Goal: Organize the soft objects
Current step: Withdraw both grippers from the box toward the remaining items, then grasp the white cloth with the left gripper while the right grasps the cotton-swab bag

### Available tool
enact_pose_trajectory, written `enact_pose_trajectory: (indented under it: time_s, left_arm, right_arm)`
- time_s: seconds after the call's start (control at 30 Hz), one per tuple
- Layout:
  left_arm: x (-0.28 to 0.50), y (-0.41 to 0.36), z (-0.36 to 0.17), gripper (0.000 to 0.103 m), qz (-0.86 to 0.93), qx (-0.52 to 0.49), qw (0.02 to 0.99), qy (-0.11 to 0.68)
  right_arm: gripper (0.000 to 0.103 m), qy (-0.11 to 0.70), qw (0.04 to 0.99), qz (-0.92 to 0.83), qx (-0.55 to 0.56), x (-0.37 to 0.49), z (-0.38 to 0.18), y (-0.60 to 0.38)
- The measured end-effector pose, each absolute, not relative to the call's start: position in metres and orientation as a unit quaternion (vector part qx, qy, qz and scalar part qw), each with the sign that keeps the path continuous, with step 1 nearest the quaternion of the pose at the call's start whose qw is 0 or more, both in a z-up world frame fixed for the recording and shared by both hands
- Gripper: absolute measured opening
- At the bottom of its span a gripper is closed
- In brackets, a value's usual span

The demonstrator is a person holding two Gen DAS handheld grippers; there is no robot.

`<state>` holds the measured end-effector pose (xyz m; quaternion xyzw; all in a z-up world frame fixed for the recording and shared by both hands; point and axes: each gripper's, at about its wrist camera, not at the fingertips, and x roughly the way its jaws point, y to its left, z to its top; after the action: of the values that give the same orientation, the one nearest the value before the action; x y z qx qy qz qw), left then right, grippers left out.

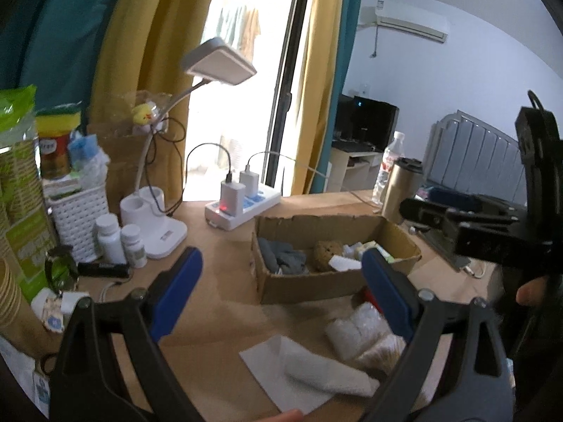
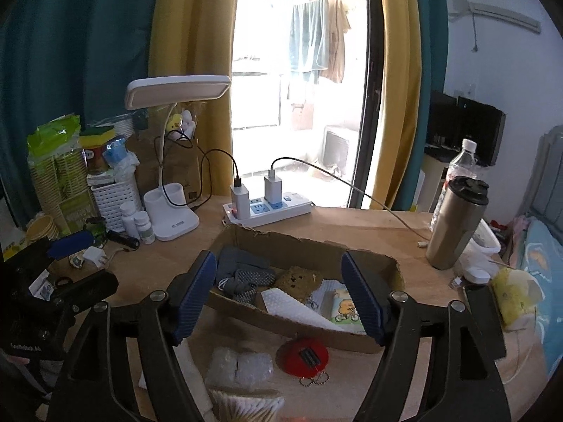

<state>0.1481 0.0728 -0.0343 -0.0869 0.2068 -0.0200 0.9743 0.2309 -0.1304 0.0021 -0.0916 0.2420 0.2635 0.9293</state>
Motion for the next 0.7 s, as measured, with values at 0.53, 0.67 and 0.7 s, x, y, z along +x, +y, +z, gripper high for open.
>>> enact_pose_trajectory:
  time_s: [0.53,0.67,0.7]
  left_arm:
    - [0.140,0.060,-0.076,0.093,-0.005,-0.090,0.963,0.254]
    - [0.140,0.053,-0.090,0.093,-0.008,-0.089,0.958,0.274]
    - [0.140,0.052,-0.094,0.093,-0.009,-0.090,0.956,0.280]
  right_arm:
    - [0.078,0.291,0.920,0.247,-0.090,0.225,-0.052,-0.161]
    - [0.078,0.308,0.913,0.251,-0.091,0.226,-0.070,-0.163]
    - [0.078,0.312,0.911,0.252,-0.092,0.226,-0.073,-0.162]
